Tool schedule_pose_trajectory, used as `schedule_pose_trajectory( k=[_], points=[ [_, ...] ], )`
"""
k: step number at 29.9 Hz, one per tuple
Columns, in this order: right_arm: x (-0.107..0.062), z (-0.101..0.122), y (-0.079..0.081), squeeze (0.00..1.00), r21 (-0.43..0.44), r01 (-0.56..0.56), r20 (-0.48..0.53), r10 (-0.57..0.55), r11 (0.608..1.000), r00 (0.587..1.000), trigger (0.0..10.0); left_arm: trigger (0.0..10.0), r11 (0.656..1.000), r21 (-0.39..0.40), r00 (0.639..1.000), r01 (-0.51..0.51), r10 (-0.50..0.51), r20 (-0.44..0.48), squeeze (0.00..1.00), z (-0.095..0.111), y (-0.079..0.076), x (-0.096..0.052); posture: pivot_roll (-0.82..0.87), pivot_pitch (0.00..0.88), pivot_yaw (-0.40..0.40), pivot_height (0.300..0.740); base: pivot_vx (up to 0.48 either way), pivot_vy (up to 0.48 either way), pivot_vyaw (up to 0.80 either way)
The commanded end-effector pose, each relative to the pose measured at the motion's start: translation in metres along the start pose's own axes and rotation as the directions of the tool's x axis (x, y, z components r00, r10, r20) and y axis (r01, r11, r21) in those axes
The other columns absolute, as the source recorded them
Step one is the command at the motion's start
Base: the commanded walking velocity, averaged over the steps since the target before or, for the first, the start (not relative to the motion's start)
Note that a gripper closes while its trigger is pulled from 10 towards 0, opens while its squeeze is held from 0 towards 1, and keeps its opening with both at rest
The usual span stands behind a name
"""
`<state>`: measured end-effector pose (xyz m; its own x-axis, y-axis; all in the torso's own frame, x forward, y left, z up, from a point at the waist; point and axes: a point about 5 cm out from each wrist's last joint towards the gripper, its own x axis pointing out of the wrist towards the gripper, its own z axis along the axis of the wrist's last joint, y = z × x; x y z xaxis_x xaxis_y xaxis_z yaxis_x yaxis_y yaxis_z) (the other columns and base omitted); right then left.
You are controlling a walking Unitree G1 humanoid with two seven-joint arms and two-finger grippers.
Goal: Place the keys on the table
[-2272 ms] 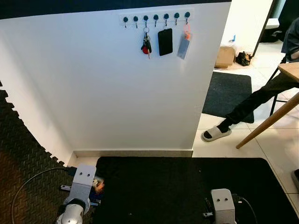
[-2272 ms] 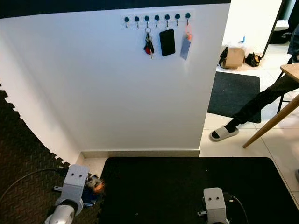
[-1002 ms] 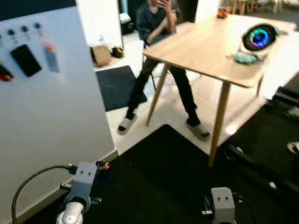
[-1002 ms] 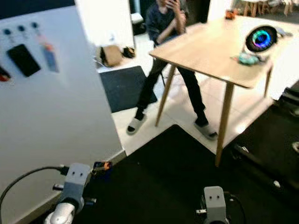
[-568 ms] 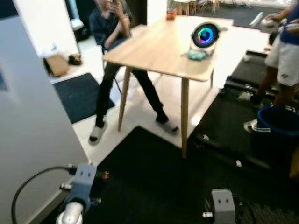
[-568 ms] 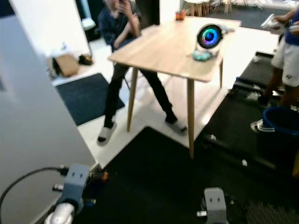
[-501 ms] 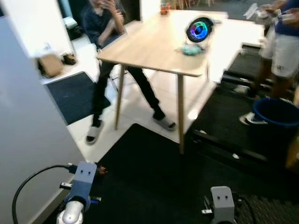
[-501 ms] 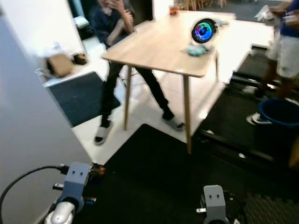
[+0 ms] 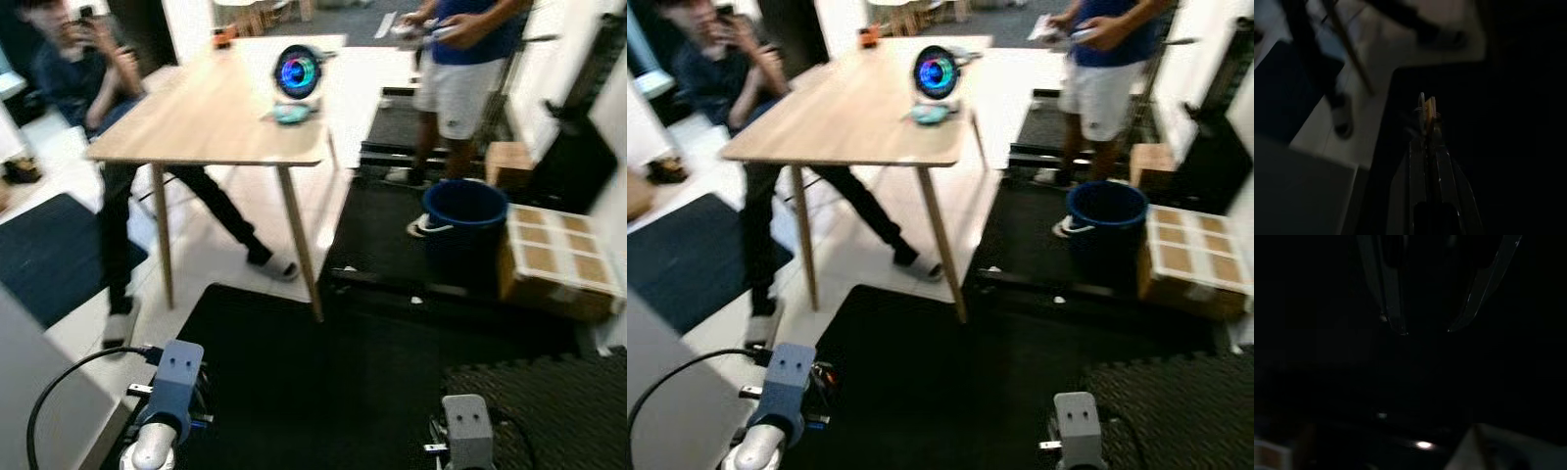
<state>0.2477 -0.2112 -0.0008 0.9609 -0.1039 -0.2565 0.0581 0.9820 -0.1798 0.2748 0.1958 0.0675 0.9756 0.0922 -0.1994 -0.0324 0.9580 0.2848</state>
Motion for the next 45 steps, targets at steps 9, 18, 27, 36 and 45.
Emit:
schedule_pose_trajectory(
  k=[9, 18, 27, 36, 45],
  points=[
    [-0.002, -0.003, 0.008, 0.0, -0.013, -0.039, -0.002, 0.038, 0.999, 0.999, 10.0, 10.0, 1.0, 0.02, 1.0, -0.009, 0.009, -0.02, 0.0, -0.008, 0.003, -0.003, 0.05, 0.183, 0.096, 0.74, 0.0, 0.0, -0.26],
    [0.003, 0.015, 0.028, 0.0, -0.051, -0.122, 0.077, 0.125, 0.991, 0.989, 10.0, 10.0, 0.999, -0.028, 0.998, -0.046, 0.047, 0.035, 0.0, 0.008, 0.009, 0.003, 0.05, 0.175, 0.096, 0.74, 0.0, 0.0, 0.0],
    [0.008, 0.036, 0.048, 0.0, -0.042, -0.19, 0.15, 0.194, 0.981, 0.969, 10.0, 10.0, 0.996, -0.084, 0.995, 0.024, -0.016, 0.097, 0.0, 0.034, 0.012, 0.007, 0.08, 0.175, 0.075, 0.74, 0.0, 0.0, 0.0],
    [0.011, 0.04, 0.042, 0.0, -0.082, -0.193, 0.156, 0.203, 0.978, 0.967, 10.0, 10.0, 0.977, -0.197, 0.988, 0.085, -0.056, 0.146, 0.0, 0.053, 0.0, 0.008, 0.05, 0.172, 0.044, 0.74, 0.0, 0.0, 0.0],
    [0.019, 0.054, 0.025, 0.0, -0.133, -0.166, 0.184, 0.189, 0.977, 0.965, 10.0, 10.0, 0.949, -0.287, 0.983, 0.126, -0.08, 0.166, 0.0, 0.064, -0.02, 0.013, 0.0, 0.158, 0.022, 0.74, 0.0, 0.0, 0.0]
  ],
)
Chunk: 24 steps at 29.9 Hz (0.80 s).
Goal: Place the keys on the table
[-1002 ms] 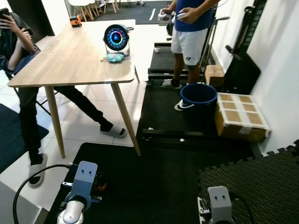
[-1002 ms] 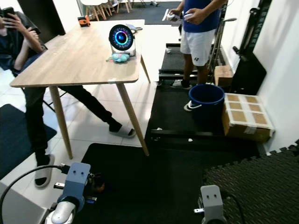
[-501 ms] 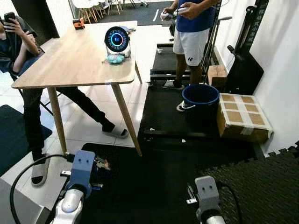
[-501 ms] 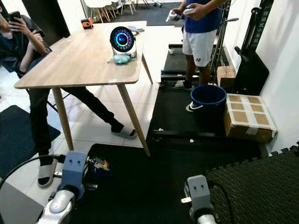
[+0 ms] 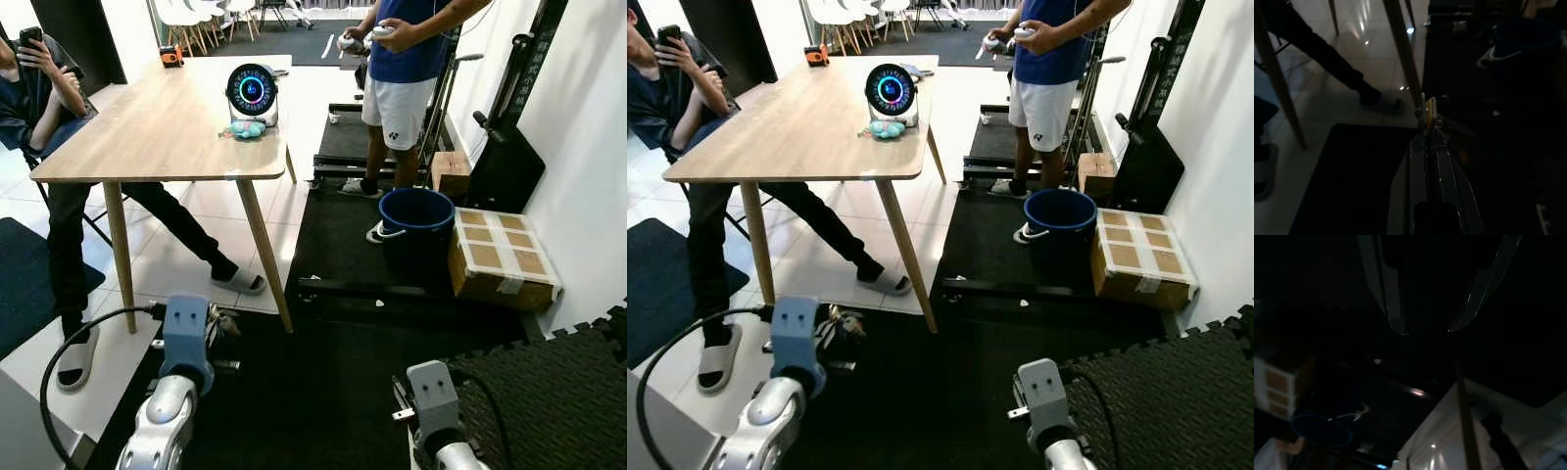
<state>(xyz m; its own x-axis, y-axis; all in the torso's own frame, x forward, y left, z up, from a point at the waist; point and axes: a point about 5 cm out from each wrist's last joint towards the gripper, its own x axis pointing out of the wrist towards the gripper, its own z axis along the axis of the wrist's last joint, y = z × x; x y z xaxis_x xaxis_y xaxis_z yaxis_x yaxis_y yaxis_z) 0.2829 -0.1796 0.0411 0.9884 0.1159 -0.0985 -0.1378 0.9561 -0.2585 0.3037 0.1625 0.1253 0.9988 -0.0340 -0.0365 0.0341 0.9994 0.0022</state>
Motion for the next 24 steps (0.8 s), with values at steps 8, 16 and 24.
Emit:
schedule_pose_trajectory(
  k=[8, 16, 24],
  points=[
    [0.004, 0.007, -0.005, 0.0, -0.028, -0.013, 0.019, 0.014, 1.0, 1.0, 10.0, 10.0, 1.0, -0.012, 1.0, -0.022, 0.022, 0.009, 0.0, -0.002, -0.007, 0.003, -0.01, 0.141, 0.004, 0.74, 0.0, 0.0, 0.0],
    [0.018, 0.049, 0.009, 0.0, 0.031, -0.022, 0.182, 0.016, 0.999, 0.983, 10.0, 10.0, 0.991, 0.123, 0.995, -0.047, 0.037, 0.09, 0.0, 0.017, 0.0, 0.003, 0.02, 0.144, 0.021, 0.74, 0.0, 0.0, 0.0],
    [0.023, 0.079, 0.007, 0.0, 0.092, 0.005, 0.286, -0.031, 0.996, 0.958, 10.0, 10.0, 0.99, 0.023, 0.98, -0.141, 0.136, 0.148, 0.0, 0.043, 0.01, 0.008, 0.03, 0.141, 0.033, 0.74, 0.0, 0.0, 0.0]
  ],
)
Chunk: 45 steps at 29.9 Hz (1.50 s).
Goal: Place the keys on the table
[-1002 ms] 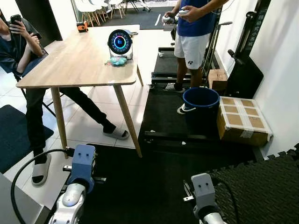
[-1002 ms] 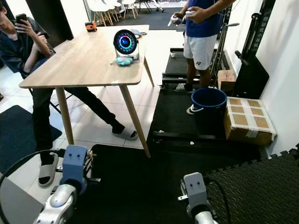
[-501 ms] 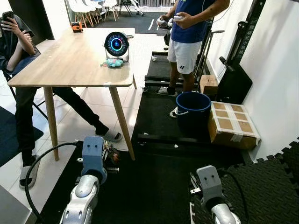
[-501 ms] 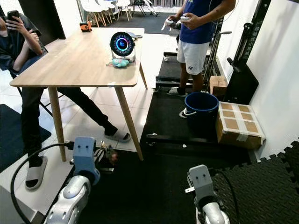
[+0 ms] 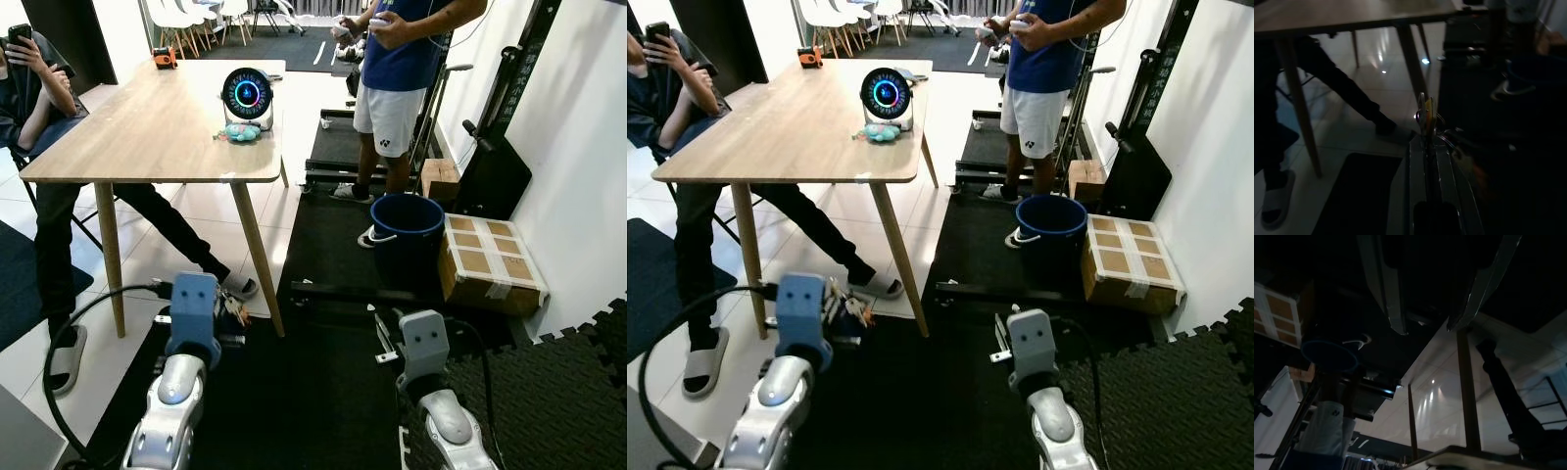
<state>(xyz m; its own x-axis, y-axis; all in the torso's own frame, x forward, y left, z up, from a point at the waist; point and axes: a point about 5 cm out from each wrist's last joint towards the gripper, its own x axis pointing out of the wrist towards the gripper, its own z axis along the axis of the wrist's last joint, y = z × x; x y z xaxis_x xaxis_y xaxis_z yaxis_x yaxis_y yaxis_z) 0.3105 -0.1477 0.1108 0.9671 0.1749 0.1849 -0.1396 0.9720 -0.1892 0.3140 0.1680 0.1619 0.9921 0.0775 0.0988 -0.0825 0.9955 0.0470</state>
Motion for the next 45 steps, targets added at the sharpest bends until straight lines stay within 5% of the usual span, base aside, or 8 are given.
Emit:
schedule_pose_trajectory(
  k=[1, 5, 14, 45],
  points=[
    [0.003, 0.009, -0.004, 0.0, 0.024, 0.025, 0.026, -0.025, 0.999, 0.999, 10.0, 10.0, 0.999, -0.03, 0.999, -0.036, 0.037, 0.037, 0.0, 0.015, 0.005, 0.003, 0.03, 0.14, 0.034, 0.74, 0.0, 0.0, 0.0],
    [0.011, 0.028, -0.008, 0.0, 0.047, 0.042, 0.084, -0.046, 0.998, 0.995, 10.0, 10.0, 1.0, -0.008, 0.996, 0.01, -0.009, 0.085, 0.0, 0.038, 0.002, 0.01, 0.03, 0.135, 0.046, 0.74, 0.0, 0.0, 0.0],
    [0.01, 0.029, -0.005, 0.0, 0.056, 0.043, 0.071, -0.047, 0.997, 0.996, 10.0, 10.0, 0.996, 0.071, 0.993, 0.056, -0.063, 0.103, 0.0, 0.047, -0.003, 0.012, 0.04, 0.129, 0.059, 0.74, 0.129, 0.0, 0.0],
    [0.007, 0.026, -0.002, 0.0, 0.052, 0.025, 0.037, -0.027, 0.998, 0.999, 10.0, 10.0, 0.995, 0.084, 0.996, 0.051, -0.057, 0.075, 0.0, 0.044, -0.004, 0.009, 0.05, 0.135, 0.057, 0.74, 0.442, 0.0, 0.0]
  ],
)
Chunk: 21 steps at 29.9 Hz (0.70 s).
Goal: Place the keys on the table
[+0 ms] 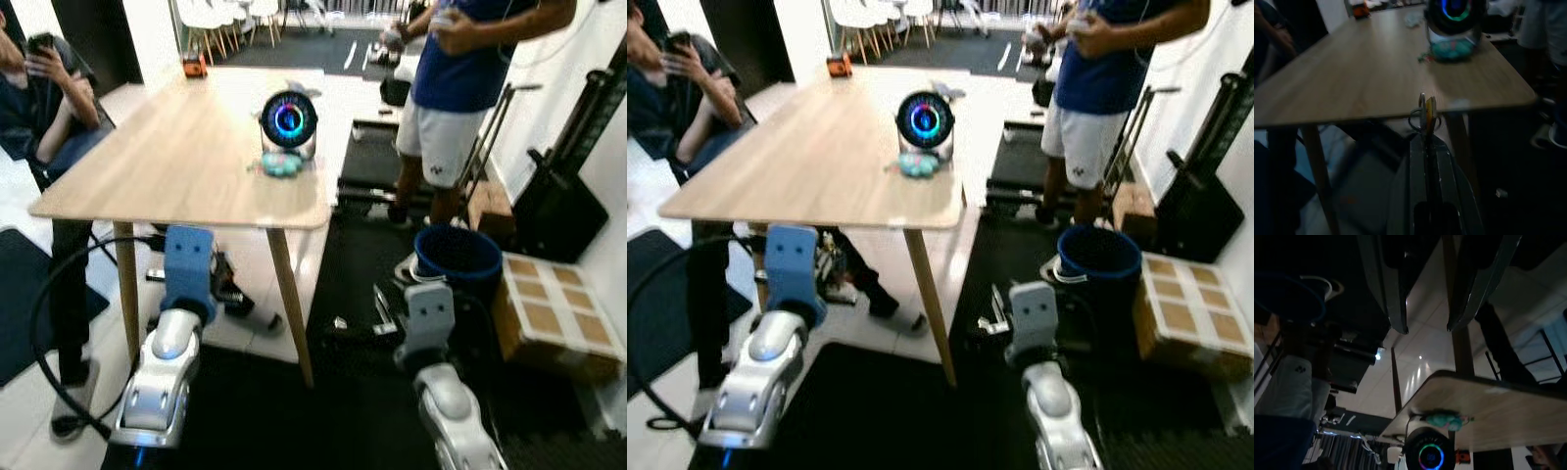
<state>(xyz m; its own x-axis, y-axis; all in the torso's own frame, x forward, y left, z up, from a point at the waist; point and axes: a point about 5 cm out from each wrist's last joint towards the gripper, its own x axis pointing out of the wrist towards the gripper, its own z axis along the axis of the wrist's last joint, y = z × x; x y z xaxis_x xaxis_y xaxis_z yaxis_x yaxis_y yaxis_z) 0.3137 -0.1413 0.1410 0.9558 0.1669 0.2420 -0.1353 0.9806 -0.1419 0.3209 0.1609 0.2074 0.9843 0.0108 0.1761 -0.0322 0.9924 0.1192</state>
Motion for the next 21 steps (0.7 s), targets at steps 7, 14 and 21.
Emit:
schedule_pose_trajectory(
  k=[7, 14, 21],
  points=[
    [-0.0028, -0.0026, -0.0011, 0.0, 0.007, 0.01, -0.02, -0.01, 1.0, 1.0, 10.0, 10.0, 1.0, 0.017, 1.0, -0.004, 0.004, -0.008, 0.0, -0.0006, 0.0018, -0.0011, 0.05, 0.138, 0.059, 0.74, 0.387, 0.0, 0.0],
    [-0.0031, -0.0026, -0.001, 0.0, 0.007, 0.009, -0.021, -0.009, 1.0, 1.0, 10.0, 10.0, 1.0, 0.014, 1.0, -0.005, 0.005, -0.005, 0.0, 0.0005, 0.0014, -0.0008, 0.05, 0.139, 0.06, 0.74, 0.387, 0.0, 0.0],
    [-0.0035, -0.0026, -0.0017, 0.0, 0.005, 0.011, -0.023, -0.011, 1.0, 1.0, 10.0, 10.0, 1.0, 0.002, 1.0, -0.001, 0.001, 0.011, 0.0, 0.006, -0.0006, 0.0008, 0.04, 0.14, 0.061, 0.74, 0.388, 0.0, 0.0]
  ],
)
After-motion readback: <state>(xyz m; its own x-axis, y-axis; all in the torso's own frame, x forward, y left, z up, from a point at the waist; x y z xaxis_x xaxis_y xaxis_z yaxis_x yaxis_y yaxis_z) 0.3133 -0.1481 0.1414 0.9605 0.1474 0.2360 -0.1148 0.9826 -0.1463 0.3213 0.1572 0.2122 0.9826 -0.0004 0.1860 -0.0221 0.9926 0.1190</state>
